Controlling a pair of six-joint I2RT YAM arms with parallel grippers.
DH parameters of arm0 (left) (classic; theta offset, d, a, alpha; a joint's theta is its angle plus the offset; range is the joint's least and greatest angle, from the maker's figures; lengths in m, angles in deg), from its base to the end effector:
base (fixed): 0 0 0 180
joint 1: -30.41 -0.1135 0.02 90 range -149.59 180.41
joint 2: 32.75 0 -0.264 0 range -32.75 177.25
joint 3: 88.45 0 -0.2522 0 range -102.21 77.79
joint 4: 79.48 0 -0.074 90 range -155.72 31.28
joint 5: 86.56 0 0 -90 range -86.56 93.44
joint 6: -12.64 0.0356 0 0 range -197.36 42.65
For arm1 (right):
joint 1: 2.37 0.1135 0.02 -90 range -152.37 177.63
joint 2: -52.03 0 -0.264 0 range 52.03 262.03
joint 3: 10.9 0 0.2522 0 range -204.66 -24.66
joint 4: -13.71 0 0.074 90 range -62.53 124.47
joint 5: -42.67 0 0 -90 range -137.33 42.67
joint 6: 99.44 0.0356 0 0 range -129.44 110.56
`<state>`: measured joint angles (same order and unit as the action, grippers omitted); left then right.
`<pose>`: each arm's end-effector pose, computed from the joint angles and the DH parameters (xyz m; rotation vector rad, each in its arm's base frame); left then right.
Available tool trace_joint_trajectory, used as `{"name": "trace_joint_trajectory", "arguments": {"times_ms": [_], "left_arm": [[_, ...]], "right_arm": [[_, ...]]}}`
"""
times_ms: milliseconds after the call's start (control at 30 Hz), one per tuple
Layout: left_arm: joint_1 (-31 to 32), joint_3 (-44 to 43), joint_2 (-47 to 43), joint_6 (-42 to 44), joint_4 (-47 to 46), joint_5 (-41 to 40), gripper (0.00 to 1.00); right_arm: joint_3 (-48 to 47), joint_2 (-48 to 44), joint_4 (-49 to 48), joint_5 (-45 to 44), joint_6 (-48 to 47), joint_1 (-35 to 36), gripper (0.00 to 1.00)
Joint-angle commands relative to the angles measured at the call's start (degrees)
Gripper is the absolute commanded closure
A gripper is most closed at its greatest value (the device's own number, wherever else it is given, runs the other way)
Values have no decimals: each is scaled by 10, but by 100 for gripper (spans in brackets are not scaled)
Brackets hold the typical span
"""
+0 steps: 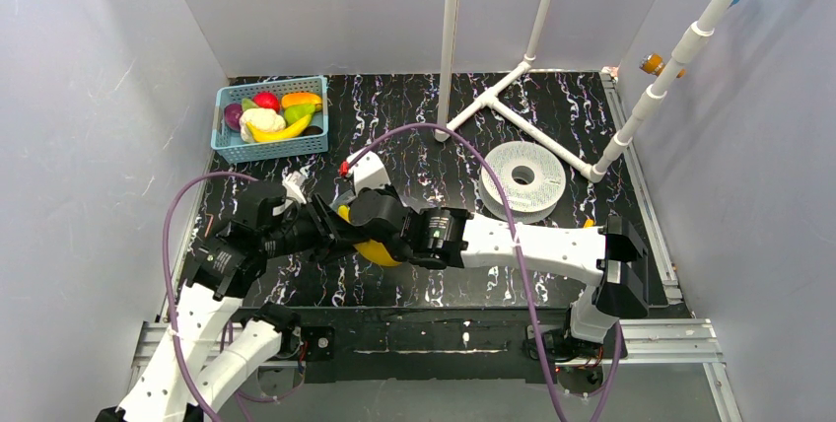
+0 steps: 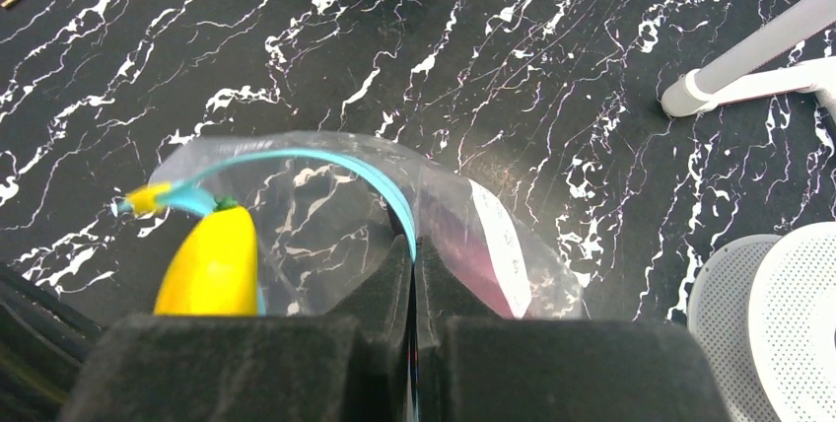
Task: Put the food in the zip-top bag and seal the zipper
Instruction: Place the fake fruit in the zipper food storage bag.
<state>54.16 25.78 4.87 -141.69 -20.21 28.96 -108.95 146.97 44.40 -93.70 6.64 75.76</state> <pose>0.1074 -0.0640 0.3388 -0.5356 2.3186 -1.3104 0.1038 0.3685 0.3446 -0.5406 1.8275 0.2810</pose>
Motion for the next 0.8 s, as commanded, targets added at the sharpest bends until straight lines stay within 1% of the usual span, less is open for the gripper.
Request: {"name": "trace_joint_trajectory", "arguments": {"times_ms": [0,300,500,567,633,667,733,767], "left_arm": [[4,-13,8,40,24,30,100],[4,-3,66,19,-13,12,100],[4,15,37,-44,-3,-64,99],[4,20,23,-66,6,-88,92],[4,22,10,-83,13,-112,73],[3,23,5,-91,13,-122,61],[3,24,-3,-99,12,-129,44],[4,22,-3,-97,9,-129,38]], "right_arm": [[-36,3,-10,-10,12,-3,99],[-9,-26,-25,7,16,-2,99],[-3,-32,-21,7,20,-1,99],[2,-36,-24,8,22,-1,99],[4,-38,-25,11,23,-1,99],[4,-39,-25,12,23,-1,99],[7,-41,-27,13,24,-1,99],[9,-43,-26,12,25,-1,99]]}}
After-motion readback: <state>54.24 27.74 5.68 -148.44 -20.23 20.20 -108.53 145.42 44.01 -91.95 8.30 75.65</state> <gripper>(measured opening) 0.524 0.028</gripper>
